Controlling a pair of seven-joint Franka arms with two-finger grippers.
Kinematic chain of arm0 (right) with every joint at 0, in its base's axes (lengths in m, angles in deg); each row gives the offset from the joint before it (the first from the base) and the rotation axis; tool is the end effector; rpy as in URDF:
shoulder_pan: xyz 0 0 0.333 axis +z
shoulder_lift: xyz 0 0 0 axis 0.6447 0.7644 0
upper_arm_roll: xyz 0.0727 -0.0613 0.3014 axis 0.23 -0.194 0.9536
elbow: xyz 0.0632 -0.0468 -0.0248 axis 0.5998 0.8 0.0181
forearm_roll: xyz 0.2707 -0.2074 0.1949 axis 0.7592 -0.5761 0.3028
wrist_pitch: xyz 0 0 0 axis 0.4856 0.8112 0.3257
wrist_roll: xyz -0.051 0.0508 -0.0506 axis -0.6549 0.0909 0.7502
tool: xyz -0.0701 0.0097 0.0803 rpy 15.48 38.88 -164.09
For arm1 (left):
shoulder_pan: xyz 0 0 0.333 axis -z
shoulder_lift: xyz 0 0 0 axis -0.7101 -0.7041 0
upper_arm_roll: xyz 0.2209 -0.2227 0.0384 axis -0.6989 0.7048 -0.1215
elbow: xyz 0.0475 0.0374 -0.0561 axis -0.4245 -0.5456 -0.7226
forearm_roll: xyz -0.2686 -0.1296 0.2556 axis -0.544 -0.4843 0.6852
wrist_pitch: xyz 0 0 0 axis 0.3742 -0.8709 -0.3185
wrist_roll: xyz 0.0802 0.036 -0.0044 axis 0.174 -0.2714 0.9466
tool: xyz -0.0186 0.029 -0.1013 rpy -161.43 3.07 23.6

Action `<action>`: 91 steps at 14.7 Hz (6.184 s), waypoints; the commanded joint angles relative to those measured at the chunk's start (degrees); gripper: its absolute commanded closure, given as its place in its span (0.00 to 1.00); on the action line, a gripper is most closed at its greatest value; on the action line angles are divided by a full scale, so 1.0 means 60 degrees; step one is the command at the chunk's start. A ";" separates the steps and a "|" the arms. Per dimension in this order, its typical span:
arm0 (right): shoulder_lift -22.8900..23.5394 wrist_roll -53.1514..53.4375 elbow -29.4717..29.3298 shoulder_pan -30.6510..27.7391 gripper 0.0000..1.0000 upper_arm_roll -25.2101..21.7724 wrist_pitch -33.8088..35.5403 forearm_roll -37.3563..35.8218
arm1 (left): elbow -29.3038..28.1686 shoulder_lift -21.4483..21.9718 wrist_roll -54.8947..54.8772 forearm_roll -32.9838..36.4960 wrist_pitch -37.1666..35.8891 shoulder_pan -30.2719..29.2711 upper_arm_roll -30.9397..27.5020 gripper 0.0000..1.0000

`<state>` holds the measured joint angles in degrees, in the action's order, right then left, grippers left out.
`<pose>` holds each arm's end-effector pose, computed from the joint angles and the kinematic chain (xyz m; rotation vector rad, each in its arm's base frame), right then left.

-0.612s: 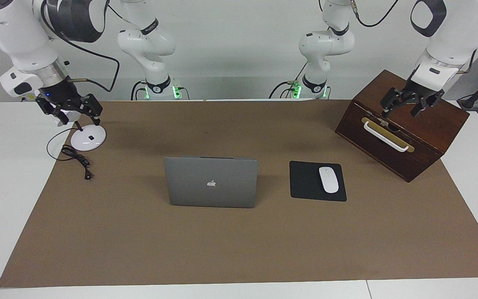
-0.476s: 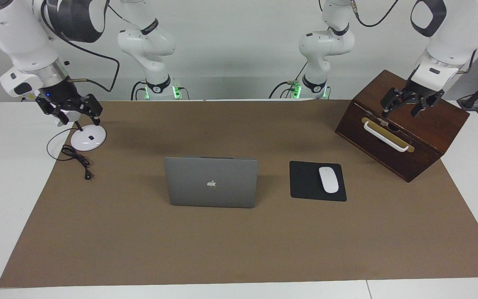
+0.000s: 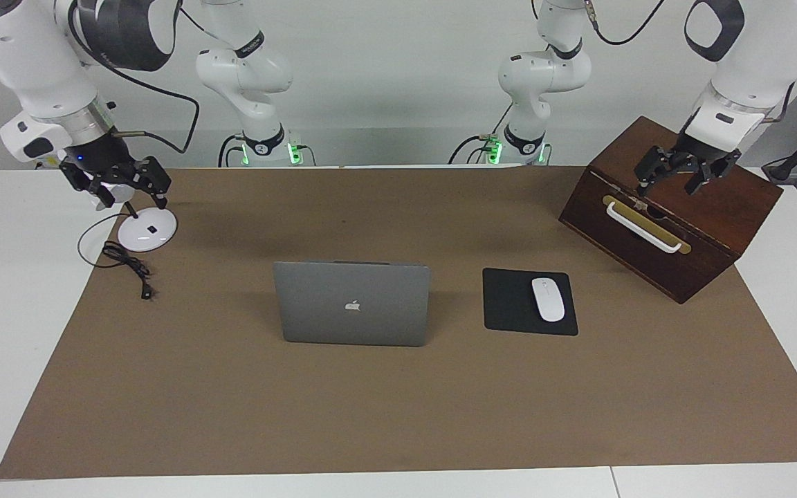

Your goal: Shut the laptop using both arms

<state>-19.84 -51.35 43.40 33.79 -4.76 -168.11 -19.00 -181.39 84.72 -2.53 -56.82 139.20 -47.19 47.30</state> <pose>0.5449 -0.0738 0.5887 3.1370 -0.1132 0.0260 0.5483 0.0130 0.6121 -3.1398 0.0498 -0.0063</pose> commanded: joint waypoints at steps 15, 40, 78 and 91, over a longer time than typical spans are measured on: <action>-0.0243 -0.0247 0.0348 -0.0303 0.00 0.0058 -0.0283 0.0032 | -0.0502 0.0288 0.0675 -0.0023 0.0571 -0.0041 0.0036 0.00; -0.0287 -0.0233 0.0436 -0.0303 0.00 0.0058 -0.0297 0.0032 | -0.0502 0.0288 0.0880 -0.0097 0.0644 -0.0041 0.0051 1.00; 0.0679 0.2694 -0.0325 0.2037 1.00 0.0380 -0.2259 -0.0376 | -0.8705 0.2575 0.3839 -0.1078 1.0779 0.5304 0.0153 1.00; 0.1515 0.7443 -0.0736 0.5865 1.00 0.0380 -0.2245 -0.1681 | -0.8793 0.0538 0.4074 -0.1078 1.3898 0.6315 0.0138 1.00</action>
<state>-11.30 -7.22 39.96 69.76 -2.23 -182.57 -27.72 -233.75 88.46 21.47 -62.60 219.56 -10.91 48.92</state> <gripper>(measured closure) 0.991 0.991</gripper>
